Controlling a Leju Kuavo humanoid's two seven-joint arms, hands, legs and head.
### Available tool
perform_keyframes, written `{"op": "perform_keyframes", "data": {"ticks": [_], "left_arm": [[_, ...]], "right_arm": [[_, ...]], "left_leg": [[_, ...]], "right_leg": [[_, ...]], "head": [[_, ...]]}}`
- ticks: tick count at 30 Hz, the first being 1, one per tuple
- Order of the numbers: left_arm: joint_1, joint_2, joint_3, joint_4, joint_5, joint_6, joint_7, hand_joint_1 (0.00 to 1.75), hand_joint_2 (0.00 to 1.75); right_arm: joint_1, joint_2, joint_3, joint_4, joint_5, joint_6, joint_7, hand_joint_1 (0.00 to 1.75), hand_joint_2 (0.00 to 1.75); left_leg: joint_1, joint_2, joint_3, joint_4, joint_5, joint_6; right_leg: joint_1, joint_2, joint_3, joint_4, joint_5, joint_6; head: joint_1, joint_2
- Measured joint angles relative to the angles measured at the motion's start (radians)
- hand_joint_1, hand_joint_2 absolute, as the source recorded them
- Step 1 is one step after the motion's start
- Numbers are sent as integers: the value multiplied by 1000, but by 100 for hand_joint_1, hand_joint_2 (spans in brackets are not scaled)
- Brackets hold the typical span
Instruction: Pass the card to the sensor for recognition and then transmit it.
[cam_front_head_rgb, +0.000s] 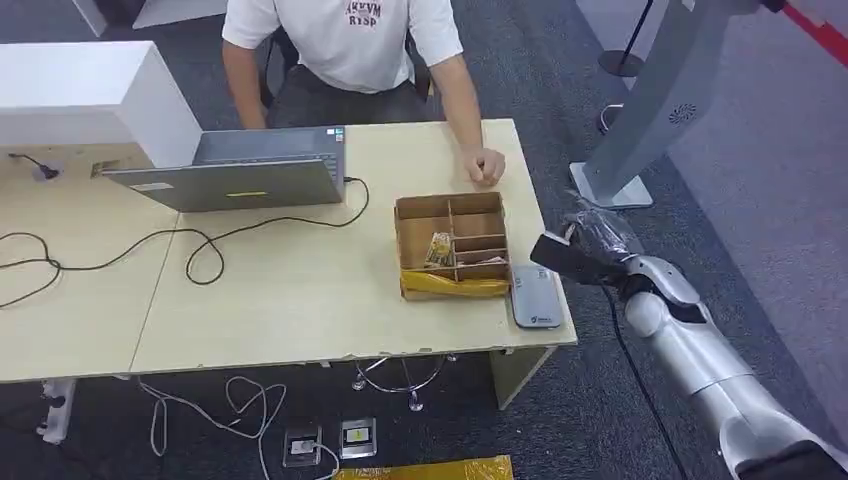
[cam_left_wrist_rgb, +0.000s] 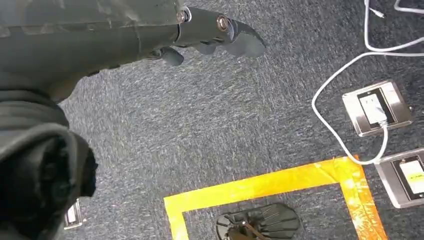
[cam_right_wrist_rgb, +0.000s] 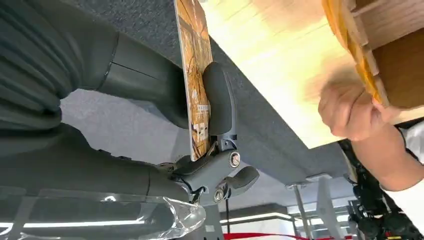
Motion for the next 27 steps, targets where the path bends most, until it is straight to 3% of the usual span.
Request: {"op": "perform_keyframes", "data": {"ticks": [27], "left_arm": [[0, -2, 0, 0, -10, 0, 0, 0, 0]], "right_arm": [[63, 31, -23, -9, 10, -21, 8, 175, 175]], "left_leg": [[0, 0, 0, 0, 0, 0]], "right_leg": [[0, 0, 0, 0, 0, 0]], "head": [[-1, 0]]}}
